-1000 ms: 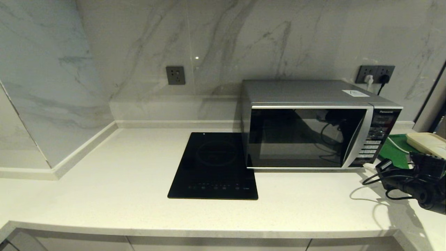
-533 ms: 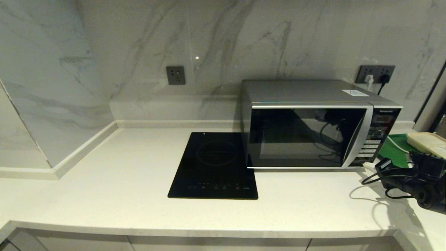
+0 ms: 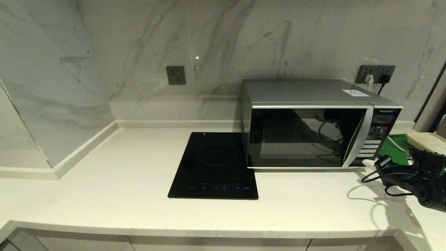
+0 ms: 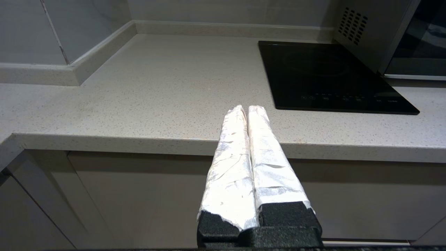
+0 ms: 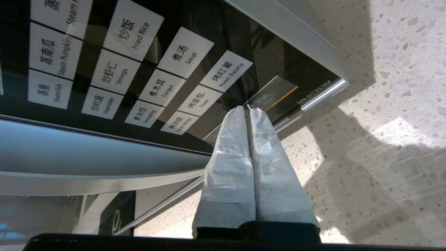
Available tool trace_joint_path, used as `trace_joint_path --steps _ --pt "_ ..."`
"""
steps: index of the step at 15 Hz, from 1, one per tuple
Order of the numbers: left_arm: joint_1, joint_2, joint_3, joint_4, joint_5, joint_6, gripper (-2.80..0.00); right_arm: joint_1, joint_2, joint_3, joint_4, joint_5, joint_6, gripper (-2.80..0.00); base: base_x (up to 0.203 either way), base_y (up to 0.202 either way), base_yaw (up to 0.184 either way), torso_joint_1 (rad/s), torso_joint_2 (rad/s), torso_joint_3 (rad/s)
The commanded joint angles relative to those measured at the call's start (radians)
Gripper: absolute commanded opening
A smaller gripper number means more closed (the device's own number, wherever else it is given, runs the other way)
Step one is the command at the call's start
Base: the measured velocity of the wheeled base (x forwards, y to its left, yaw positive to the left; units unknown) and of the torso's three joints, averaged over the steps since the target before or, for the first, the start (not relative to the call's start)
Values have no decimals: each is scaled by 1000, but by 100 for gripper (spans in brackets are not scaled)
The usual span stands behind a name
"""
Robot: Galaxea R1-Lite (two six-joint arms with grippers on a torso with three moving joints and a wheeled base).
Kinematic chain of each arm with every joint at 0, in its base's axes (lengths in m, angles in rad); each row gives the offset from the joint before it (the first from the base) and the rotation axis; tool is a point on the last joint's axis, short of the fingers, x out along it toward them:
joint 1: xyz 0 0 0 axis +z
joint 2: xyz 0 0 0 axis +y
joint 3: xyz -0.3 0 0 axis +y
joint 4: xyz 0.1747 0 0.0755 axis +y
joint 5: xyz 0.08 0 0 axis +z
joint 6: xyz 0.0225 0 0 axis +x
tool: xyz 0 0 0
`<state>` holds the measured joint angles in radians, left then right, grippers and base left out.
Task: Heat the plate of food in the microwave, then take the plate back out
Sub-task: Open the microwave oven
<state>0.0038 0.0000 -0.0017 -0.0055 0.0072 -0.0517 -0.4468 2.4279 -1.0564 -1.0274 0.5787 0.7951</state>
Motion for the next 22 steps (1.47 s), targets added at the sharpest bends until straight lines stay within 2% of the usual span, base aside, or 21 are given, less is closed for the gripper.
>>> trace_joint_path --steps 1,3,6,7,10,11,14,16,17,18,20,22 --pt "1 0 0 -1 0 0 -280 0 -4 12 -5 -9 4 -280 0 0 0 0 0 0" --pt "1 0 0 -1 0 0 -280 -6 -10 59 -5 -17 -22 -280 0 0 0 0 0 0" --pt "1 -1 0 -1 0 0 -280 -56 -34 185 -9 -14 -110 -280 0 0 0 0 0 0" --pt "-1 -1 0 -1 0 0 -280 -79 -50 233 -41 -12 -119 -280 0 0 0 0 0 0" --pt "1 -1 0 -1 0 0 -280 -141 -93 418 -272 -7 -133 -280 0 0 0 0 0 0" --pt "1 0 0 -1 0 0 -280 -156 -116 490 -309 -6 -166 -280 0 0 0 0 0 0" --pt "1 -1 0 -1 0 0 -280 -171 -221 673 -354 -4 -338 -280 0 0 0 0 0 0" --pt "0 0 -1 -1 0 0 -280 -165 -346 691 -340 -11 -388 -280 0 0 0 0 0 0" --pt "1 -1 0 -1 0 0 -280 -155 -415 660 -289 -22 -399 -280 0 0 0 0 0 0" --pt "0 0 0 -1 0 0 -280 -144 -473 590 -182 -43 -410 -280 0 0 0 0 0 0" --pt "1 -1 0 -1 0 0 -280 -111 -594 351 155 -93 -424 -280 0 0 0 0 0 0" --pt "1 0 0 -1 0 0 -280 -48 -746 87 585 -136 -428 -280 0 0 0 0 0 0"
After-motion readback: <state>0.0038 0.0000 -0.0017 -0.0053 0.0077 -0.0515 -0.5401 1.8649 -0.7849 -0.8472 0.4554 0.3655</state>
